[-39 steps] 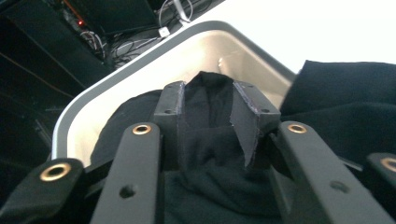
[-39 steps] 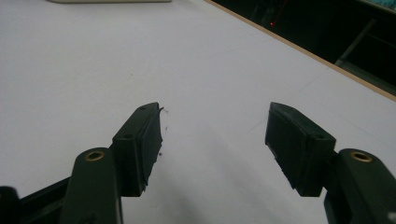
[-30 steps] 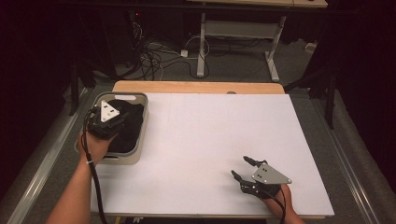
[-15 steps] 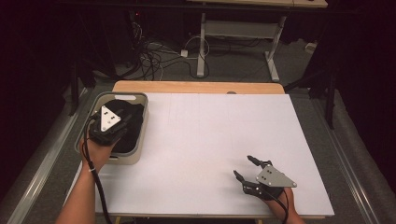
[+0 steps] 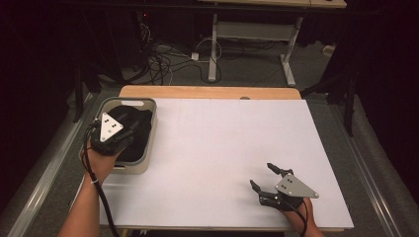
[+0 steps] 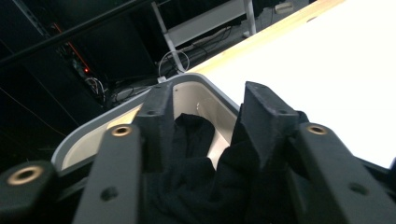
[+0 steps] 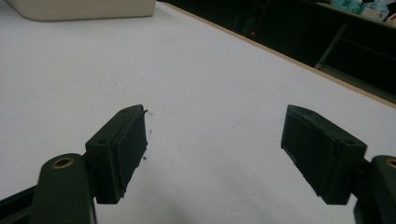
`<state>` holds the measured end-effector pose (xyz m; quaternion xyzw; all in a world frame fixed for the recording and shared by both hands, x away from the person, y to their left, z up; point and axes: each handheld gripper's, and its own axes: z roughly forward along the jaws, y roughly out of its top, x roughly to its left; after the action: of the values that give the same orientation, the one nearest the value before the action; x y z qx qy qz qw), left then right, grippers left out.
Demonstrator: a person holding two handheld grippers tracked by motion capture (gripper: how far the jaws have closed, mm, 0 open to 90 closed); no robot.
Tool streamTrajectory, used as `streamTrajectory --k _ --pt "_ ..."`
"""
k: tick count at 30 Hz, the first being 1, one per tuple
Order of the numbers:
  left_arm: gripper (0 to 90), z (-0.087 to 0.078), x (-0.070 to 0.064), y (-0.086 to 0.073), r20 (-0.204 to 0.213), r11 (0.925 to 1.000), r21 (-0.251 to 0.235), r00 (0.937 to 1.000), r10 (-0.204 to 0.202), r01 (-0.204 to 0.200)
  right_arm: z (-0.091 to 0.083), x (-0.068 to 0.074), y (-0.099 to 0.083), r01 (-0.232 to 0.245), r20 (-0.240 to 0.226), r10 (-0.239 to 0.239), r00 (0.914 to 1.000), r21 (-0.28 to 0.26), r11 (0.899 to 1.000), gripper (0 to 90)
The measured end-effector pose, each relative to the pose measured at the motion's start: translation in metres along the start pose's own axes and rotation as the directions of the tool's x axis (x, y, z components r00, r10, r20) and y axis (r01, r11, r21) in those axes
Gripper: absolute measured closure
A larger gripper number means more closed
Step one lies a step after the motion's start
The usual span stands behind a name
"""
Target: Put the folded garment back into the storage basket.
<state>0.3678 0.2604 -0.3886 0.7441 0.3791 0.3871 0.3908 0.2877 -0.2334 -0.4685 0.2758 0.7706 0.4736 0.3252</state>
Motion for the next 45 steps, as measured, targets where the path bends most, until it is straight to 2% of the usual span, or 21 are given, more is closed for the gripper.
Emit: streamTrajectory --k 9,18,23,26,35,39,45 --pt "34.7 0.0 -0.005 0.002 -0.02 0.9994 -0.029 0.9996 -0.018 0.017 -0.002 -0.001 -0.001 -0.002 0.006 0.002 1.0 0.014 1.0 19.2" --pt "21.8 0.0 -0.012 0.002 -0.008 0.9971 -0.07 0.9996 -0.028 0.028 -0.003 0.0 0.0 -0.014 -0.015 0.014 0.9998 0.01 1.0 18.1" --pt "21.4 -0.001 -0.015 0.003 -0.006 0.9959 -0.088 0.9997 -0.024 0.024 0.0 0.004 0.001 0.007 0.014 -0.008 0.9999 0.037 0.999 17.9" --pt "21.4 -0.002 -0.017 0.004 -0.004 0.9953 -0.095 0.9998 -0.017 0.017 0.002 0.005 0.001 0.011 0.005 -0.011 0.9999 0.049 0.999 17.8" --pt "21.4 -0.005 -0.027 0.01 0.012 0.9923 -0.123 0.9999 0.005 -0.003 0.006 0.006 0.0 0.032 0.035 -0.035 0.9988 0.084 0.996 16.7" --pt "21.4 -0.007 -0.03 0.012 0.028 0.9917 -0.129 0.9996 0.002 0.002 0.007 0.009 0.001 0.047 0.039 -0.051 0.9979 0.092 0.995 16.7" --pt "21.4 -0.008 -0.033 0.015 0.029 0.9905 -0.137 0.9996 0.006 -0.002 0.007 0.01 0.002 0.055 0.054 -0.06 0.9967 0.093 0.994 16.9"
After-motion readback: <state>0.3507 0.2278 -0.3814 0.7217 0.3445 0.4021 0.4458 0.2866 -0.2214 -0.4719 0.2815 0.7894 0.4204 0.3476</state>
